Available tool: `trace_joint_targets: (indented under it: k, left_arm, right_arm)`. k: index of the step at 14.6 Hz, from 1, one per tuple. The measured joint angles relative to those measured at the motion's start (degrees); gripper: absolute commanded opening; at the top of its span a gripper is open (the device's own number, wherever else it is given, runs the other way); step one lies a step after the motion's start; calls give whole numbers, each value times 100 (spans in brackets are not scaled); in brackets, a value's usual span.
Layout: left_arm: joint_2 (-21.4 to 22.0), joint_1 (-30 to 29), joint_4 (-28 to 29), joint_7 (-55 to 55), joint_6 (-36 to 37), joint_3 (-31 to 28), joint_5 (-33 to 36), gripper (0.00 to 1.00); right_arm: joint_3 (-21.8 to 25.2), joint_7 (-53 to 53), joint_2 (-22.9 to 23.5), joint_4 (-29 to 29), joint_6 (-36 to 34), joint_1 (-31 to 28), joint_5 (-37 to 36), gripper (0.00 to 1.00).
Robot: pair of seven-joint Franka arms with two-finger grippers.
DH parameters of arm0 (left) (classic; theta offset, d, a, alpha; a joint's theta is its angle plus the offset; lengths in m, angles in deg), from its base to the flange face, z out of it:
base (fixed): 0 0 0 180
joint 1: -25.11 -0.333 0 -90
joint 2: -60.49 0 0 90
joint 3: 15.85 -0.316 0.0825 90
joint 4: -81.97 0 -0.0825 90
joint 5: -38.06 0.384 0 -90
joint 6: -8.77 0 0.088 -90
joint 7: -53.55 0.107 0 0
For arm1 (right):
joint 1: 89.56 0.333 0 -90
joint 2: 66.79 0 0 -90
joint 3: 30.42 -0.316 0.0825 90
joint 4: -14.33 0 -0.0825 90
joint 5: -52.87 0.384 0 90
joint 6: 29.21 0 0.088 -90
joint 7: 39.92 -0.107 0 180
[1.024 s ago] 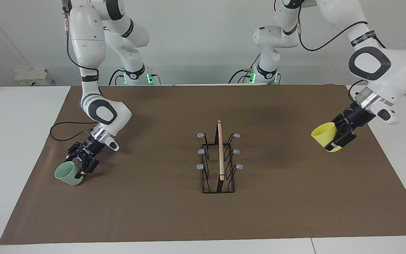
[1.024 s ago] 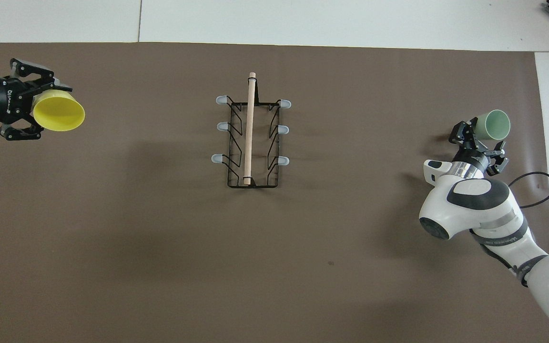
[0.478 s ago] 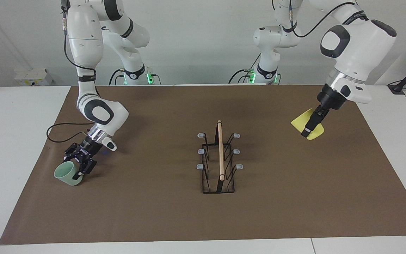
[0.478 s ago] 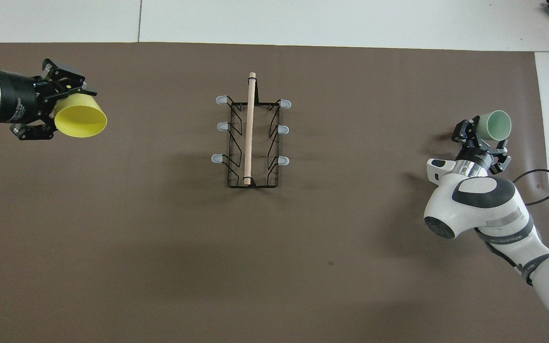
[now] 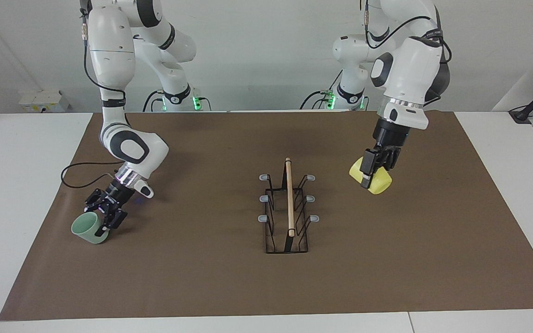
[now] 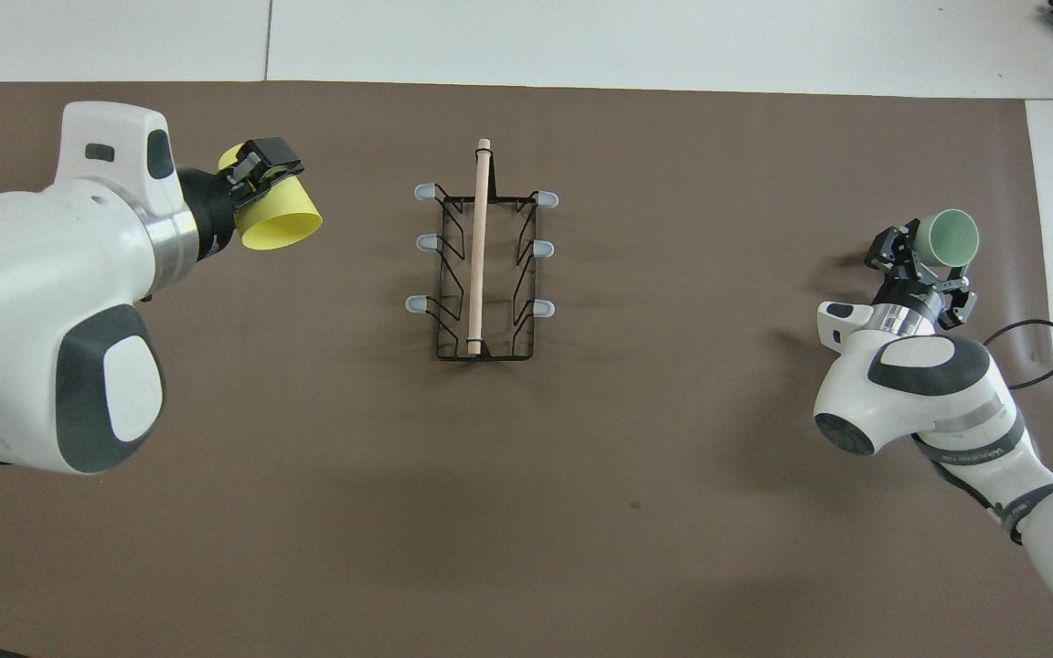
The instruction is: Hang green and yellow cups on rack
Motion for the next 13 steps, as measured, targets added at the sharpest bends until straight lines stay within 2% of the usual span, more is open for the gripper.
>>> trace_joint_targets:
  k: [2, 3, 5, 7, 10, 13]
  left_arm:
    - [13, -1, 285, 16, -800, 67, 12, 0]
    - [15, -1, 467, 22, -1245, 106, 16, 0]
    - [14, -1, 897, 22, -2138, 204, 16, 0]
    - [10, -1, 1270, 2, -2831, 257, 16, 0]
    - [-75, 1, 1810, -234, -4216, 299, 16, 0]
    - [-155, 6, 2030, -309, -4539, 483, 16, 0]
  right_arm:
    - [0, 0, 18, -27, 29, -1, -76, 98]
    - [0, 0, 29, -39, 49, -4, -103, 84]
    - [0, 0, 43, -55, 77, -9, -134, 67]
    - [1, 0, 46, -57, 83, -12, -189, 56]
    - [-1, 0, 49, -59, 83, -13, -191, 56]
    - [-19, 0, 48, -86, 156, -2, -129, 56]
